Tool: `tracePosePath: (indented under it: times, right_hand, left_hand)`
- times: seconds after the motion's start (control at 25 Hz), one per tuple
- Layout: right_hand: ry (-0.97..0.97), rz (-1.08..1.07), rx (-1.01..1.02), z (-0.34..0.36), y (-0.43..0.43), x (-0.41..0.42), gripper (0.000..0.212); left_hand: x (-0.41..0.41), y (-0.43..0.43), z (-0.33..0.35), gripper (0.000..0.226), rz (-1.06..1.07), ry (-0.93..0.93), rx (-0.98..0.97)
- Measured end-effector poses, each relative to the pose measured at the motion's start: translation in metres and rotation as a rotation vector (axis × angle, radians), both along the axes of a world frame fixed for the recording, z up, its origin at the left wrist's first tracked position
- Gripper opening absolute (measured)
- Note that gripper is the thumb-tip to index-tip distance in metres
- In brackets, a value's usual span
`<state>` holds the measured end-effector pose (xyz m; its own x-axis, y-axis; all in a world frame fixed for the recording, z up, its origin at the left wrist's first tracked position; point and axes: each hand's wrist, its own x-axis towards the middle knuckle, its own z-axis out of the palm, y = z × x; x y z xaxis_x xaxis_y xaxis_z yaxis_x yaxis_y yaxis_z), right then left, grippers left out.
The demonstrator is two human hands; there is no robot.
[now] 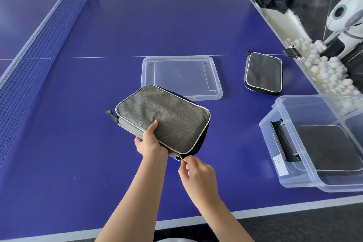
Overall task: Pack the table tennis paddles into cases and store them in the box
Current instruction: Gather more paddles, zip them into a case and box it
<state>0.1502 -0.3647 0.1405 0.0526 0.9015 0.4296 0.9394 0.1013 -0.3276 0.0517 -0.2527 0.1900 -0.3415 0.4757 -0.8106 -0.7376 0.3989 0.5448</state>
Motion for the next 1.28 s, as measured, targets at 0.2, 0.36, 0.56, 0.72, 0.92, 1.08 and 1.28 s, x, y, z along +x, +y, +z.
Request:
tracePosePath:
  times: [0.2, 0.36, 0.56, 0.72, 0.92, 1.08, 1.28]
  right_hand:
    - [0.07, -0.042, -0.03, -0.002, -0.002, 0.006, 0.019]
    - [0.111, -0.095, -0.044, 0.0, -0.002, 0.027, 0.021]
    - [0.192, -0.165, -0.098, 0.007, 0.018, 0.051, 0.029]
    - [0.245, -0.197, -0.098, 0.014, 0.044, 0.073, 0.029]
    - [0.332, -0.19, -0.056, 0.024, 0.065, 0.09, 0.022]
    - [0.42, -0.107, -0.055, 0.038, 0.084, 0.101, 0.016]
    - [0.504, 0.025, -0.072, 0.057, 0.101, 0.105, 0.011]
  left_hand:
    - [-0.007, -0.001, -0.002, 0.035, 0.012, 0.031, -0.003]
    - [-0.015, -0.001, -0.005, 0.033, -0.002, 0.111, 0.028]
    - [-0.018, -0.007, -0.001, 0.03, -0.068, 0.122, 0.087]
    - [-0.021, -0.009, 0.005, 0.03, -0.098, 0.07, 0.126]
    - [-0.03, -0.006, 0.011, 0.036, -0.148, 0.046, 0.201]
    - [-0.039, -0.005, 0.014, 0.04, -0.243, 0.05, 0.279]
    - [-0.051, -0.003, 0.02, 0.046, -0.423, 0.082, 0.38]
